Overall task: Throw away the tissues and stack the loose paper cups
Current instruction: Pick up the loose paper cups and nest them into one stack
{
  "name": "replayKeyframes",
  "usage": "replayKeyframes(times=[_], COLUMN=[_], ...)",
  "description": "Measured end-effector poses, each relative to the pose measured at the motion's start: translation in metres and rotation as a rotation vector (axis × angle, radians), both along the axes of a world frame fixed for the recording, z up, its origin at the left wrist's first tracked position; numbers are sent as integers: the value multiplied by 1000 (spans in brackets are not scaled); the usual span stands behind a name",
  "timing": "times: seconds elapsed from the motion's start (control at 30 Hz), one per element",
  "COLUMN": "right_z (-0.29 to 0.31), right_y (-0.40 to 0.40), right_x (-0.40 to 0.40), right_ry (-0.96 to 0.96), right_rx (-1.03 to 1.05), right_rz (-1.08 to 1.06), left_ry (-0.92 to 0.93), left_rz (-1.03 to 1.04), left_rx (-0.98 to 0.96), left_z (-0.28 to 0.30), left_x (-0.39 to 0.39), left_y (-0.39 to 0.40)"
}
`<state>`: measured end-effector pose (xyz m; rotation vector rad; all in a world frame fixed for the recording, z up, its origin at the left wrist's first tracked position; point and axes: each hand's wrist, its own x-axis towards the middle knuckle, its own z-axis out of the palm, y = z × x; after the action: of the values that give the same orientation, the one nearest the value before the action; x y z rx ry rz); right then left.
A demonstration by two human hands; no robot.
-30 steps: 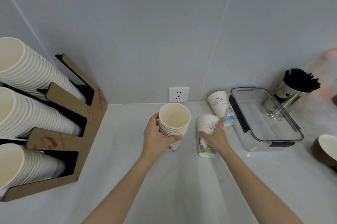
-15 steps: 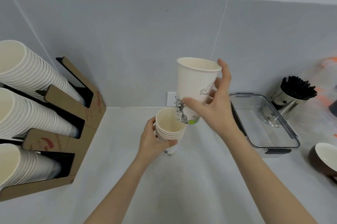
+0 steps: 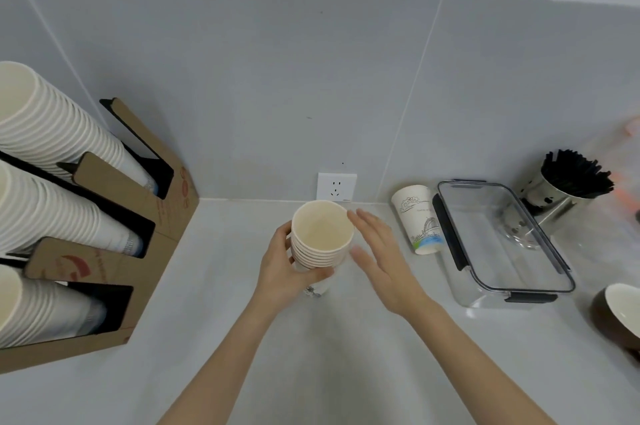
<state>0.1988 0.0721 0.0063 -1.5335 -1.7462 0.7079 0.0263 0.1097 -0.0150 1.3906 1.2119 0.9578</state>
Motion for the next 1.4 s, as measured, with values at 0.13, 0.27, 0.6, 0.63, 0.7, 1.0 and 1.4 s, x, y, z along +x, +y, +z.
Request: replayKeyframes(times=[0.13,0.27,0.6,0.63,0.7,1.0,1.4], right_z=[2,-22,-89,-90,-87,-55,72], right_y=[32,72,91,92,94,86,37], right_x=[36,76,90,89,90,91,56], right_ry=[147,-194,-983,-986,-948,-617,325], right_rx=[52,-146,-375,-324,-288,-548,24], right_rz=[-400,-660,-579,-611,-651,-554,-309], left_ry=[10,3,15,15,15,4,78], left_rz=[-14,-6,-32,-35,-36,-38,7], left_rx=[-11,-14,-33,-31,-27,-16,10], left_z=[-1,-6,-10,-10,-10,-8,8], left_x=[-2,0,-4,-4,-4,-5,-2], left_y=[1,3,10,10,10,7,0])
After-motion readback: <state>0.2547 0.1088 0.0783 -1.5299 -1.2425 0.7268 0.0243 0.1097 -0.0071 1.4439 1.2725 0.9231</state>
